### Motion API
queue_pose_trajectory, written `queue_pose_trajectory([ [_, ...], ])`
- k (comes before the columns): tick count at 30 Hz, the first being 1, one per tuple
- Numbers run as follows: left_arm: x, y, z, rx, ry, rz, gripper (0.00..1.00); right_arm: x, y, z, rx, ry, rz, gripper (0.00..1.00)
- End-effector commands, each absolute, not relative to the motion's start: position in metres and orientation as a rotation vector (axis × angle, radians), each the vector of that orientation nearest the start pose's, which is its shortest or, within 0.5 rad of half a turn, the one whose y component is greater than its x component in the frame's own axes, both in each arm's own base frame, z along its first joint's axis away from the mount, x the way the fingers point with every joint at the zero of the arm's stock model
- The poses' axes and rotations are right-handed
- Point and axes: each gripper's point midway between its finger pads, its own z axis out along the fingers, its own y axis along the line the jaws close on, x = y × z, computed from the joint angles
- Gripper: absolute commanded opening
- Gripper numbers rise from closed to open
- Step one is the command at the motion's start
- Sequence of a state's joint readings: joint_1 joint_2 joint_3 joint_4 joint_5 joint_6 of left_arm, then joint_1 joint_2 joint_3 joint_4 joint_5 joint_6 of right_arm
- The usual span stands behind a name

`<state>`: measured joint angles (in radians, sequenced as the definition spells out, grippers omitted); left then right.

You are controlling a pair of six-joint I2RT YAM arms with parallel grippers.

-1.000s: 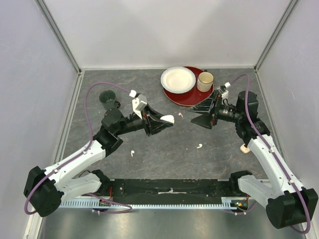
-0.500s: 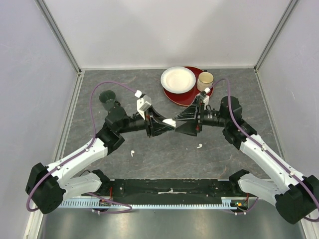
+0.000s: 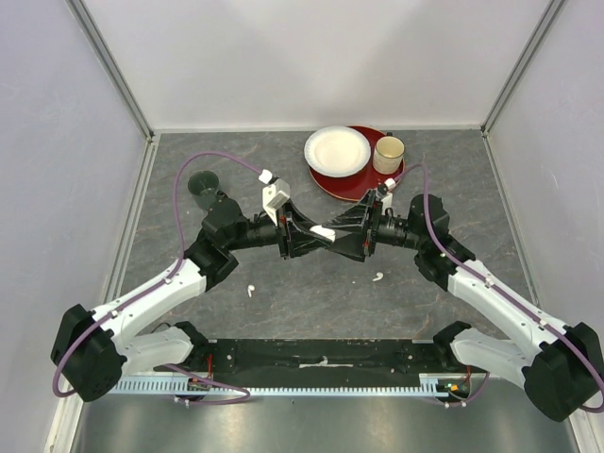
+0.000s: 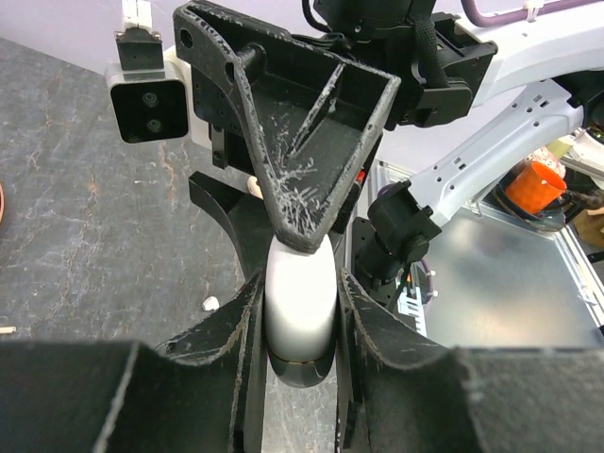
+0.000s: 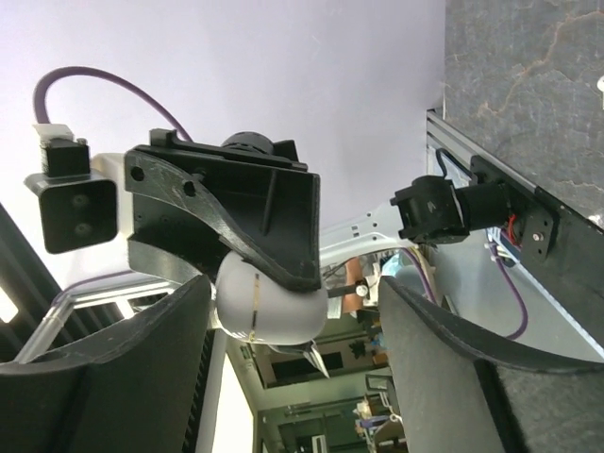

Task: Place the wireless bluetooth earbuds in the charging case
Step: Pick up the charging case at the center of the board.

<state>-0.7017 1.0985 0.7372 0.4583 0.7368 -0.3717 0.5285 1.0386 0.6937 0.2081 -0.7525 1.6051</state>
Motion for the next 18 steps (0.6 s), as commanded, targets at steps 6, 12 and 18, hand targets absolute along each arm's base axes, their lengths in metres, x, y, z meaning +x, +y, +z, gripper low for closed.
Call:
queue_pose_trajectory([
  [6,0.183,-0.324,0.319,0.908,1.331,-1.372,0.02,0.195,0.283,0.312,0.582,2.107,2.123,0.75],
  [12,0.186,-0.326,0.316,0.903,1.342,-1.368,0.02,0.189,0.279,0.304,0.739,2.126,2.175,0.76],
  [18,0.187,-0.328,0.312,0.906,1.351,-1.375,0.02,0.189,0.279,0.310,0.732,2.108,2.187,0.71],
])
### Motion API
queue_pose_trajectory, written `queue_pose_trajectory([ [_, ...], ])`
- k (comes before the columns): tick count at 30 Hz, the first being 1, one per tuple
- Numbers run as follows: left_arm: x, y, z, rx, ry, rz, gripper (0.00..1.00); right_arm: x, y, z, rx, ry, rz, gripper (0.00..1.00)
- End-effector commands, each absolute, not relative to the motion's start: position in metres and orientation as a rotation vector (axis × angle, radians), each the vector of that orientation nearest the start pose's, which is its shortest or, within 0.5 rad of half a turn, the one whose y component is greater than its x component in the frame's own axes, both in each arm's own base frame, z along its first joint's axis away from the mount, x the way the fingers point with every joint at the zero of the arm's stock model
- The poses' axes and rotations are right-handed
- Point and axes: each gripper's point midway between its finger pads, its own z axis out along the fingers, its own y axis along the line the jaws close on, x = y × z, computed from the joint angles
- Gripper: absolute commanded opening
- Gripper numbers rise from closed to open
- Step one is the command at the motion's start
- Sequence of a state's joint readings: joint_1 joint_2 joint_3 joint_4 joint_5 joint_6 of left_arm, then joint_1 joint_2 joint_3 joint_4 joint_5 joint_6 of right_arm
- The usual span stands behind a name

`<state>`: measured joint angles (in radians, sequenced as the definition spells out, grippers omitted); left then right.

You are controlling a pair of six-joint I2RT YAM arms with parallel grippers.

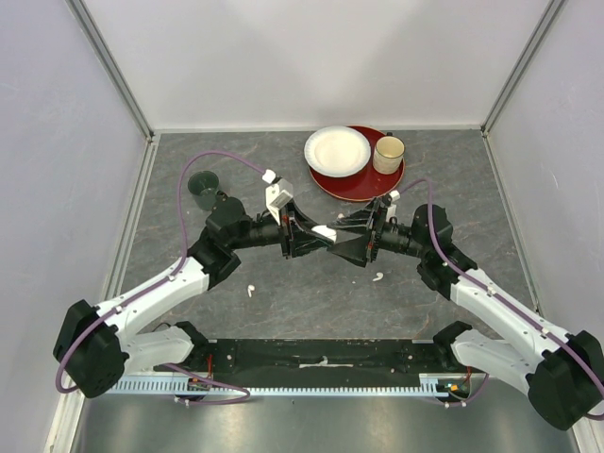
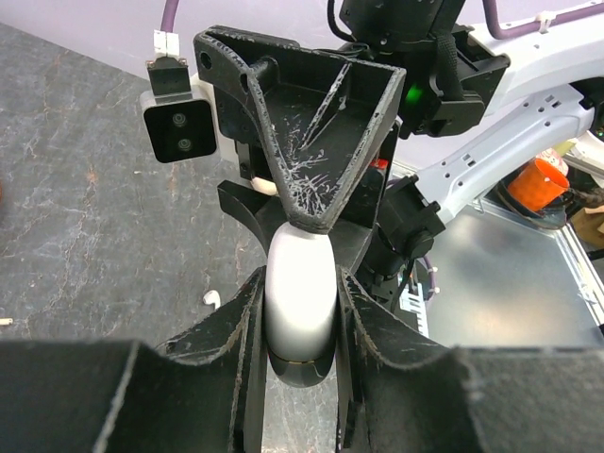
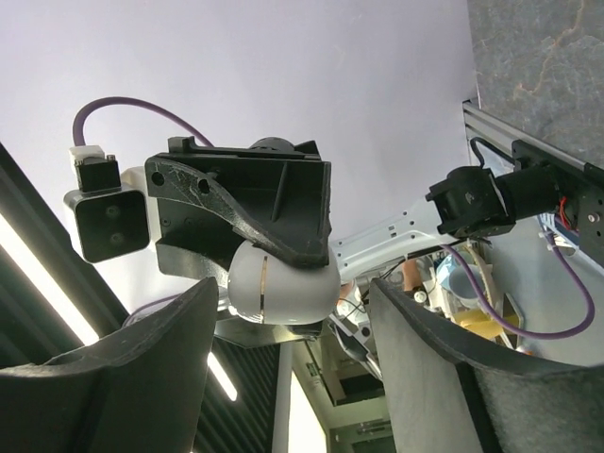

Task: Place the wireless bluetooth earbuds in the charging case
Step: Pick up the charging case at the center of the board.

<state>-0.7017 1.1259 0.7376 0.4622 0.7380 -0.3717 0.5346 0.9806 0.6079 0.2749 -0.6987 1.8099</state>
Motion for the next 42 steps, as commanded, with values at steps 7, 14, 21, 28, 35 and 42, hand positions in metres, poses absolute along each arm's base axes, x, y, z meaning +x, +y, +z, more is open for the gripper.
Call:
queue_pose_trajectory([
  [7,0.1875,-0.3294,0.3139,0.906,1.348,-1.385,0.02,0.1905,0.2824,0.3135,0.713,2.106,2.197,0.69],
  [14,0.1867,-0.3305,0.3121,0.909,1.355,-1.398,0.02,0.1919,0.2847,0.3160,0.700,2.095,2.204,0.64],
  [21,0.1841,-0.3335,0.3118,0.927,1.353,-1.414,0.02,0.1927,0.2850,0.3139,0.717,2.096,2.199,0.60],
  [28,0.1822,-0.3354,0.3125,0.937,1.348,-1.420,0.02,0.1934,0.2842,0.3102,0.742,2.098,2.193,0.60],
  [35,0.1816,-0.3365,0.3116,0.941,1.350,-1.424,0.02,0.1947,0.2845,0.3073,0.758,2.103,2.187,0.65],
  [42,0.1820,-0.3376,0.3088,0.942,1.358,-1.426,0.02,0.1944,0.2829,0.3088,0.766,2.087,2.188,0.46],
])
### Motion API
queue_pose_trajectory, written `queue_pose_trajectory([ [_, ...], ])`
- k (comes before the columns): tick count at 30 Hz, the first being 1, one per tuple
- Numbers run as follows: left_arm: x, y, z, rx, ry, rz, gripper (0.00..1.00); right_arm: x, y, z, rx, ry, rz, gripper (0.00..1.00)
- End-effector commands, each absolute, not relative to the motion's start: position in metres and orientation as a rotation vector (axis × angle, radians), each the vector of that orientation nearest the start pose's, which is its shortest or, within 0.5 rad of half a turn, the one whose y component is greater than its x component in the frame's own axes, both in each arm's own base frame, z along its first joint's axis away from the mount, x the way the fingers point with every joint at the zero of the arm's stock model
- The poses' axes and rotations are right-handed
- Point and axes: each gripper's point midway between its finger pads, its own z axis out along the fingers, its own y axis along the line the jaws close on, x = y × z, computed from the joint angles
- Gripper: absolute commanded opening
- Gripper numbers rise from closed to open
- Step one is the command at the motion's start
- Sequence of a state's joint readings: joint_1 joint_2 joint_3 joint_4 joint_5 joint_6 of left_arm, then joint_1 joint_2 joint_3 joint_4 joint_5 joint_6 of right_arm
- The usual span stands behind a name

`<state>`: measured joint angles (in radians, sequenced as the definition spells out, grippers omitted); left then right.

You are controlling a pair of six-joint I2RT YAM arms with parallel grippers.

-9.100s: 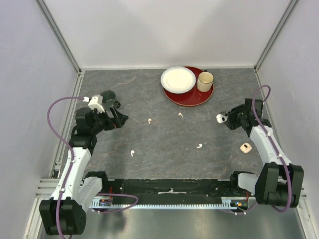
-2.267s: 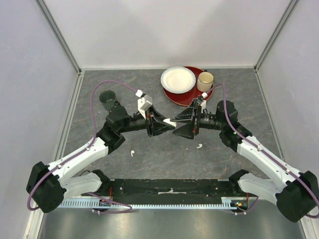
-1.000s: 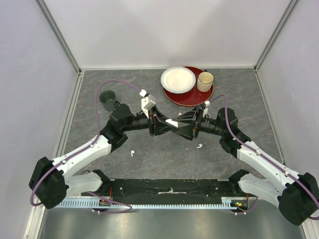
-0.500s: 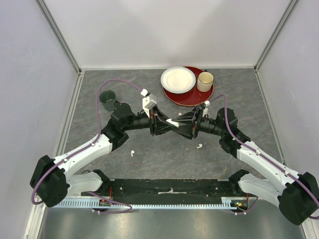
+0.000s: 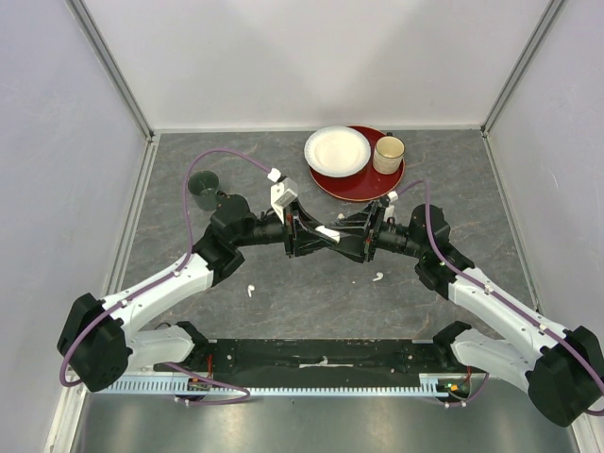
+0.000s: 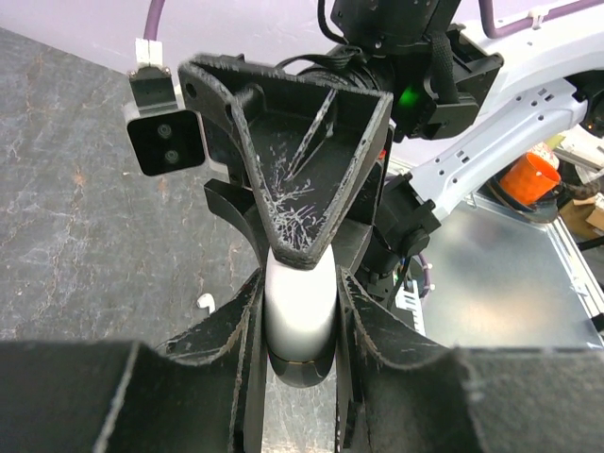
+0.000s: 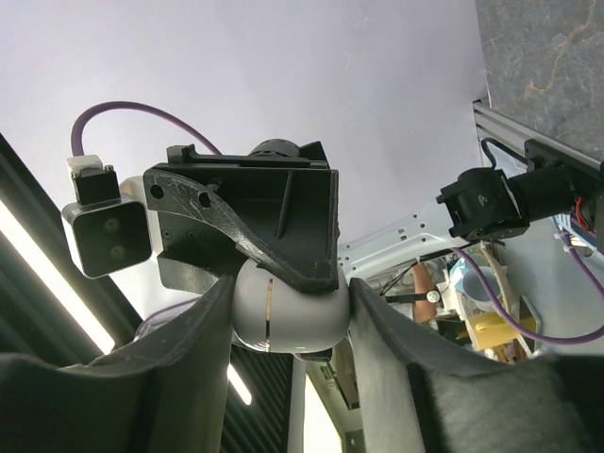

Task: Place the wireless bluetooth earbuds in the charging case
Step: Pick up the charging case at the center of the board.

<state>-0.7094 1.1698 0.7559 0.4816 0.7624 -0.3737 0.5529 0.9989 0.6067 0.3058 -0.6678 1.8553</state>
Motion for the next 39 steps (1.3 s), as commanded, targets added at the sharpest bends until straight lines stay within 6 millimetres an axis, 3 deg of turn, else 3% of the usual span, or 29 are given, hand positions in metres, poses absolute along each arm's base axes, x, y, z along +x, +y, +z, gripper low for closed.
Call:
queue_pose_trajectory([
  [1,0.182,-0.338,0.309,0.943,1.356,-1.426,0.02,0.194,0.283,0.309,0.768,2.087,2.188,0.44],
  [5,0.182,-0.338,0.309,0.940,1.361,-1.428,0.04,0.195,0.283,0.308,0.777,2.086,2.191,0.27],
  [12,0.187,-0.337,0.309,0.905,1.398,-1.417,0.24,0.196,0.282,0.311,0.783,2.058,2.201,0.00],
  [14,0.188,-0.336,0.309,0.892,1.399,-1.409,0.26,0.196,0.281,0.312,0.782,2.046,2.209,0.00],
  [20,0.192,-0.326,0.319,0.798,1.388,-1.369,0.53,0.197,0.280,0.317,0.786,2.004,2.248,0.00],
  [23,0.193,-0.322,0.322,0.770,1.380,-1.352,0.60,0.197,0.280,0.318,0.792,1.994,2.261,0.00],
  [24,0.194,-0.321,0.321,0.761,1.384,-1.347,0.69,0.198,0.279,0.320,0.789,1.980,2.269,0.00],
  [26,0.194,-0.320,0.322,0.749,1.386,-1.346,0.74,0.198,0.279,0.322,0.798,1.967,2.283,0.00],
  [27,0.194,-0.318,0.321,0.738,1.388,-1.340,0.82,0.198,0.278,0.322,0.797,1.960,2.290,0.00],
  [37,0.189,-0.303,0.323,0.670,1.340,-1.310,0.86,0.197,0.277,0.320,0.811,1.950,2.312,0.00],
  [39,0.188,-0.304,0.322,0.682,1.329,-1.320,0.81,0.196,0.278,0.319,0.817,1.959,2.314,0.00],
])
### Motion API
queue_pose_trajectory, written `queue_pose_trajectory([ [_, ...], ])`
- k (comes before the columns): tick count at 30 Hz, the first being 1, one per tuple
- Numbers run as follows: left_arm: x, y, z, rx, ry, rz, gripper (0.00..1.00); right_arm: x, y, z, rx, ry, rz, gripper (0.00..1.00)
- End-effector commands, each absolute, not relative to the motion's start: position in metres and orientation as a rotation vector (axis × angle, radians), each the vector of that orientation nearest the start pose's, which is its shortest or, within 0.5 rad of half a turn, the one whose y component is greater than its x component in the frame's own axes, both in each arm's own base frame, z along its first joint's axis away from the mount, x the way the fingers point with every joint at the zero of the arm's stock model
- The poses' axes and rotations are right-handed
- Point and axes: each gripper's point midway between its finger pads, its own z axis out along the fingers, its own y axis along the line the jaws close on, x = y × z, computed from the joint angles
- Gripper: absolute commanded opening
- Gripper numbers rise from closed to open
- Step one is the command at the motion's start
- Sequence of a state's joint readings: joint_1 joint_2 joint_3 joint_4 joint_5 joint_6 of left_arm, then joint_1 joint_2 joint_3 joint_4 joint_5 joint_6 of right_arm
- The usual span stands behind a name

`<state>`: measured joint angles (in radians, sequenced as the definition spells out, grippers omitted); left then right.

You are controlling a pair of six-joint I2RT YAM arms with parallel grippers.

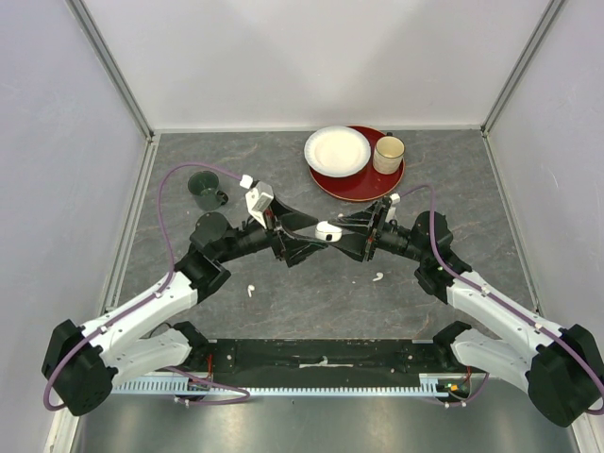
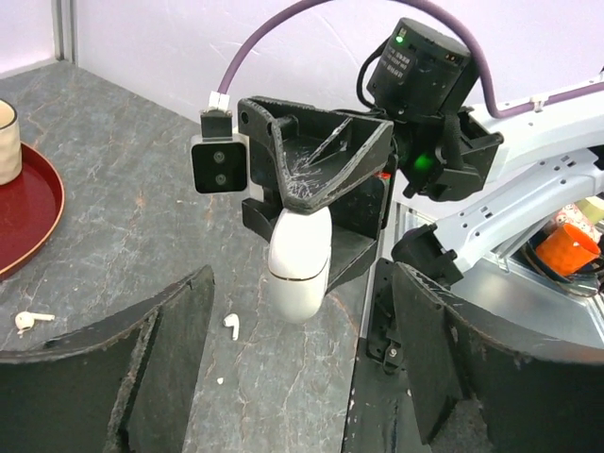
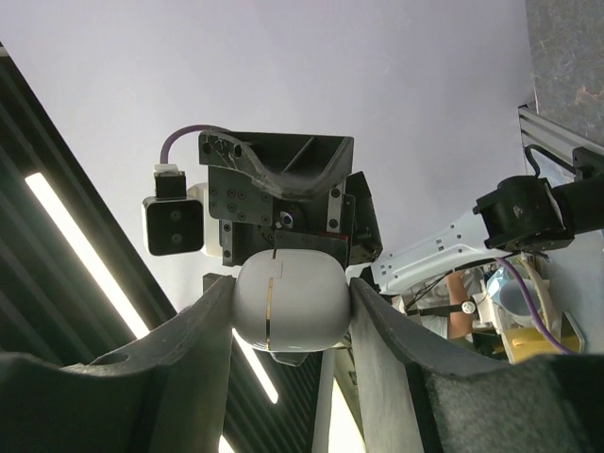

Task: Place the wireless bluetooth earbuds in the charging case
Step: Pick up the charging case at the center of the board.

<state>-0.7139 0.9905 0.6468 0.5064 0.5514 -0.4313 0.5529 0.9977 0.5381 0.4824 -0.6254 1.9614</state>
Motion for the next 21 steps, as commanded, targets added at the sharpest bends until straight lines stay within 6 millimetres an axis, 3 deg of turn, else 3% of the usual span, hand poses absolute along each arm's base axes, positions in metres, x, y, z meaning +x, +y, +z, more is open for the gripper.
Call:
queue_pose_trajectory([
  [1,0.189,-0.306,0.323,0.684,1.323,-1.329,0.79,0.196,0.278,0.318,0.819,1.960,2.313,0.00],
  [8,0.190,-0.321,0.320,0.723,1.327,-1.397,0.60,0.196,0.277,0.321,0.811,1.951,2.321,0.00],
  [21,0.191,-0.328,0.322,0.735,1.312,-1.442,0.50,0.194,0.277,0.319,0.819,1.959,2.331,0.00],
])
